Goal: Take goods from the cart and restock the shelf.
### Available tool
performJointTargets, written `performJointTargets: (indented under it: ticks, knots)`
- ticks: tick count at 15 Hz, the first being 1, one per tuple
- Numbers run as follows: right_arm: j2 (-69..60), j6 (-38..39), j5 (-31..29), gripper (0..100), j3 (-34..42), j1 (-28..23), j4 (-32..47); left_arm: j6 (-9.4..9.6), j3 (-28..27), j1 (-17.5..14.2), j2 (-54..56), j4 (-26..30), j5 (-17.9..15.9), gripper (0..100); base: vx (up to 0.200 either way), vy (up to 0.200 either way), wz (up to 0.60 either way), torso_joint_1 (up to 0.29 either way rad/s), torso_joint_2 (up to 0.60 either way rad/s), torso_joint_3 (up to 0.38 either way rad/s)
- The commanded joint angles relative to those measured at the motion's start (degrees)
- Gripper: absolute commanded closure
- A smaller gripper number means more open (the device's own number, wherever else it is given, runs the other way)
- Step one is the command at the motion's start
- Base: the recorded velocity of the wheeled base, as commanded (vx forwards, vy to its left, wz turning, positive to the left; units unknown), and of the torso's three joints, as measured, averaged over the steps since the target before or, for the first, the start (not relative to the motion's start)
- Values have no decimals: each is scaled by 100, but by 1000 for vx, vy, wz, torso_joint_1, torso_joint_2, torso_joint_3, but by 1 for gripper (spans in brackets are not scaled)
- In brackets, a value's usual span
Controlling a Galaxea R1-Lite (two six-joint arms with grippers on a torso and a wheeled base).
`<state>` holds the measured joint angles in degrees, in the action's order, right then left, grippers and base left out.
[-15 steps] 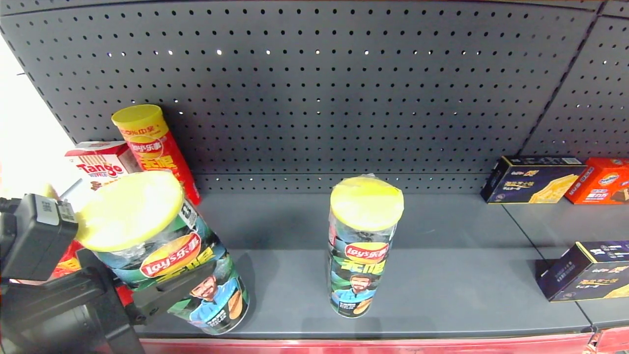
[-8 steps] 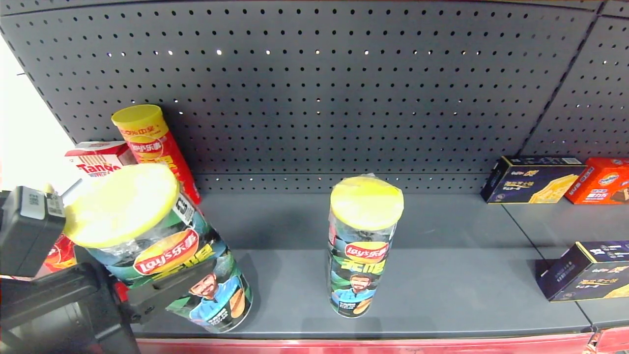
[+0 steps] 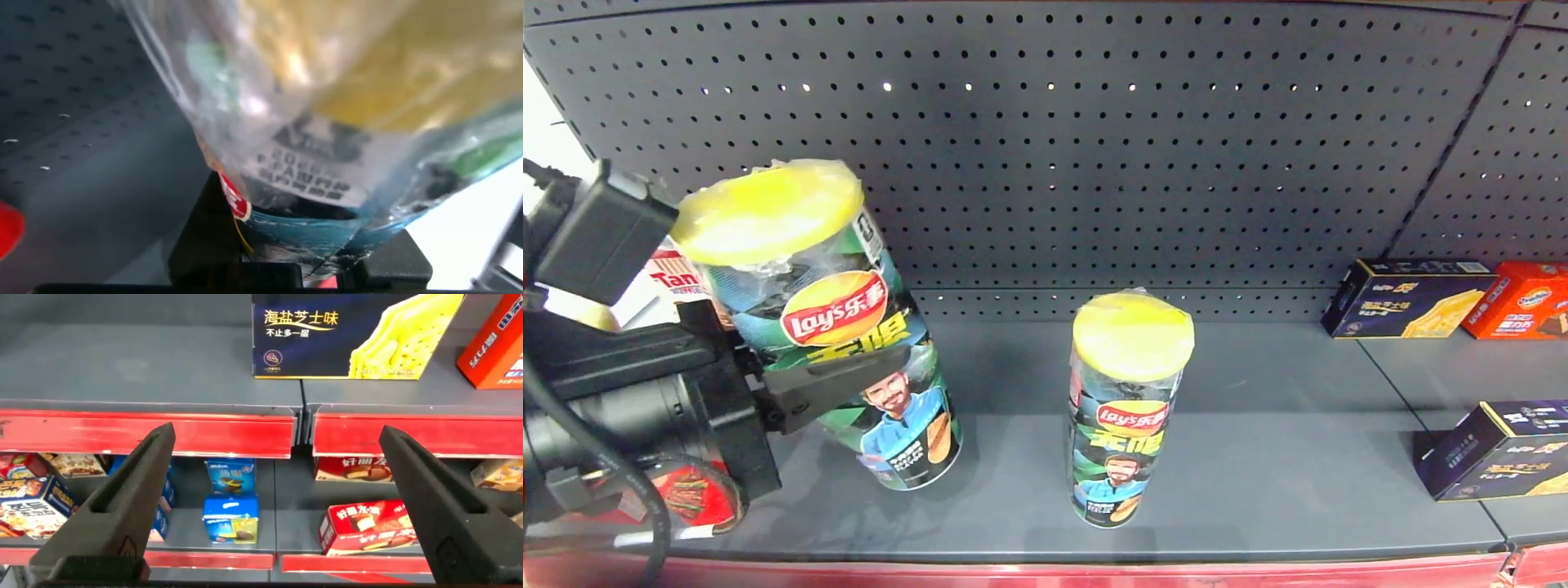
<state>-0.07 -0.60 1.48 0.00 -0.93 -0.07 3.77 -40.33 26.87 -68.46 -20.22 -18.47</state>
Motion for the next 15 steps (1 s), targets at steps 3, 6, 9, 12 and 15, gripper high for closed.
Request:
performJointTargets:
  ticks: [3, 6, 9, 12, 15]
  knots:
    - [7, -2, 2, 0, 0, 14, -1, 10, -1390, 99, -1020, 686, -500, 100, 0, 0, 0, 0, 0, 0]
    - [7, -2, 2, 0, 0, 5, -1, 186, -1874, -76, -1714, 660, -887, 100, 0, 0, 0, 0, 0, 0]
    - [7, -2, 2, 0, 0, 5, -1, 608, -2041, -129, -2198, 607, -1282, 100, 0, 0, 0, 0, 0, 0]
    - [7, -11, 2, 0, 0, 5, -1, 757, -2498, -375, -2716, 607, -1739, 100, 0, 0, 0, 0, 0, 0]
    - [7, -2, 2, 0, 0, 5, -1, 1100, -3060, -402, -3270, 607, -1801, 100, 0, 0, 0, 0, 0, 0]
